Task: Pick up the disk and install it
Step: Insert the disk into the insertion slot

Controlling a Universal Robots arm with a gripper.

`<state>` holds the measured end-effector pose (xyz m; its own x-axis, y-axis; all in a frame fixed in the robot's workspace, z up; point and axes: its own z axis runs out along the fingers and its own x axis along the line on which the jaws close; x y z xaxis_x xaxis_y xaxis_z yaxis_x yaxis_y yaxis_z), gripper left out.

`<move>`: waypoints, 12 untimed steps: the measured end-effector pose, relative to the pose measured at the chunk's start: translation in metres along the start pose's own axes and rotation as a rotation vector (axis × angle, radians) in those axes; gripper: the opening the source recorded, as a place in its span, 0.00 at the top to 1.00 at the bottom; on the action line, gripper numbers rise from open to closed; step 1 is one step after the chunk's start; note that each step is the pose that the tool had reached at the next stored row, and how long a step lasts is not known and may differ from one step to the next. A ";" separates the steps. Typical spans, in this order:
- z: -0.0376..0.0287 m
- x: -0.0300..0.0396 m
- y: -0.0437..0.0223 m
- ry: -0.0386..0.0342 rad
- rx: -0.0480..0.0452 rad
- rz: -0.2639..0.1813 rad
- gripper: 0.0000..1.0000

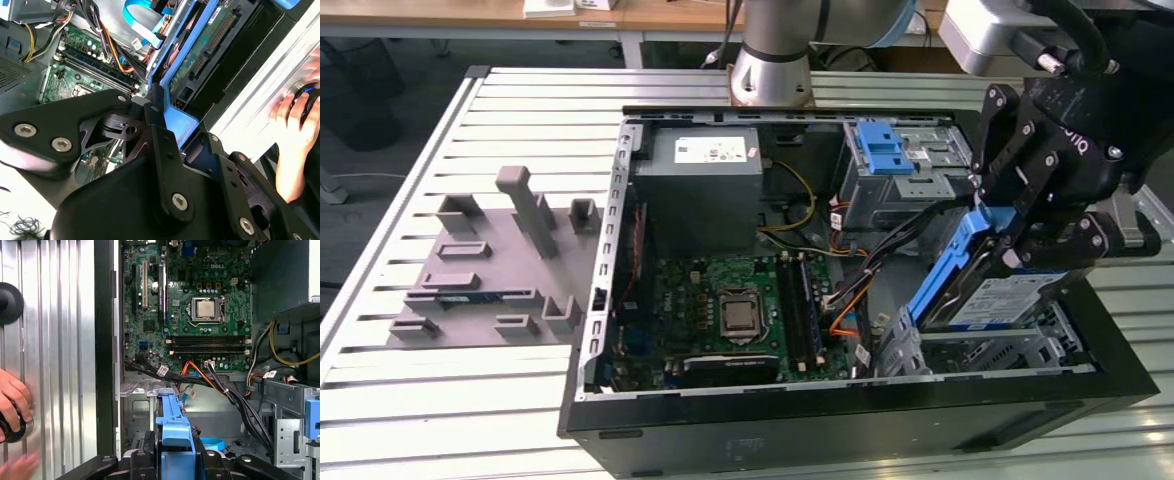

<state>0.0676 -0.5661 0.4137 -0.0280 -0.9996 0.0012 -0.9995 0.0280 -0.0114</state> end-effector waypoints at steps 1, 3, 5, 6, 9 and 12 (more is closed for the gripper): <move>0.0004 0.0000 0.0000 0.0000 0.0000 0.000 0.64; 0.0008 0.0000 0.0000 0.0002 0.0000 0.000 0.64; 0.0020 0.0000 0.0000 0.0000 0.0000 0.000 0.64; 0.0022 0.0000 0.0000 0.0000 0.0000 0.000 0.64; 0.0029 0.0000 0.0000 -0.0001 0.0000 0.000 0.64; 0.0037 0.0000 0.0000 0.0000 0.0000 0.000 0.64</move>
<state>0.0677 -0.5661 0.4100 -0.0280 -0.9996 0.0012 -0.9995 0.0280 -0.0114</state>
